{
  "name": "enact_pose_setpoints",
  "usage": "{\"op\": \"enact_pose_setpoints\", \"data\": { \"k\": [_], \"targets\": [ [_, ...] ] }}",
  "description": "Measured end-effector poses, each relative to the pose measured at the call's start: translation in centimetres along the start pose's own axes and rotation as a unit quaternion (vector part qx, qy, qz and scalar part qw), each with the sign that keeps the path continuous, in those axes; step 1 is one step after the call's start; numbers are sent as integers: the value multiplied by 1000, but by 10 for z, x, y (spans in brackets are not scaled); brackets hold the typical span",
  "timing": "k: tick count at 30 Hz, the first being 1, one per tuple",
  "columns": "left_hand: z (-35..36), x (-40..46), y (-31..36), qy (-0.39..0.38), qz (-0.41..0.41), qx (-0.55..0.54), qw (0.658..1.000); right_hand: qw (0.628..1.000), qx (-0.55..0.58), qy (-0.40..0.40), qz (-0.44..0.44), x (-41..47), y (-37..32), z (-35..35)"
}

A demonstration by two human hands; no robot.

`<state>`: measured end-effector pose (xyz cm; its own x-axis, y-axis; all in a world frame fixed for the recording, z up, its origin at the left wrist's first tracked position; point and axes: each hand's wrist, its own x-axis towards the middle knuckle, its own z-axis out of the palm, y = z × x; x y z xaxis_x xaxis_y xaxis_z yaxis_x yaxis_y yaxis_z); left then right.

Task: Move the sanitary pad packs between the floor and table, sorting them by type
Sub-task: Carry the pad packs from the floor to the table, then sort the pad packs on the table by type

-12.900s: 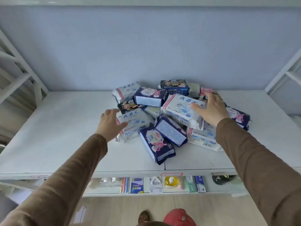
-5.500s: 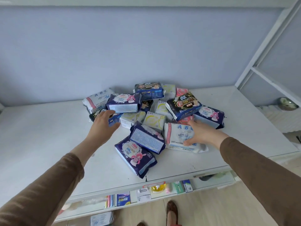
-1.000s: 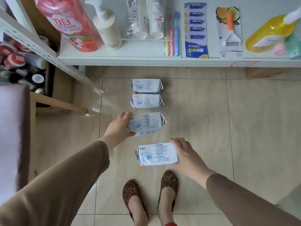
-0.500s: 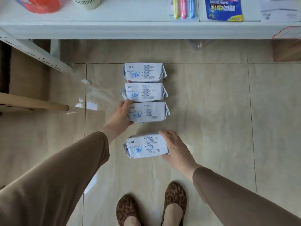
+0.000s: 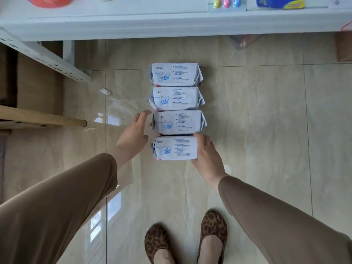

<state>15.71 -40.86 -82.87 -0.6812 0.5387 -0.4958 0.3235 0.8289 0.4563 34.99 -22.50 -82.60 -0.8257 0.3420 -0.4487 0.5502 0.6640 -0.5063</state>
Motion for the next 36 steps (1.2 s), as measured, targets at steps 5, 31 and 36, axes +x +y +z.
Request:
{"op": "enact_pose_setpoints", "data": {
  "k": [5, 31, 36],
  "targets": [
    [-3, -30, 1, -2, -5, 11, 1000, 998, -46, 6, 44, -10, -8, -7],
    [-350, -291, 404, 72, 142, 71, 985, 980, -11, 197, 15, -273, -199, -528],
    [-411, -319, 501, 115, 196, 74, 971, 967, -12, 252, -33, -312, -210, -622]
  ]
}}
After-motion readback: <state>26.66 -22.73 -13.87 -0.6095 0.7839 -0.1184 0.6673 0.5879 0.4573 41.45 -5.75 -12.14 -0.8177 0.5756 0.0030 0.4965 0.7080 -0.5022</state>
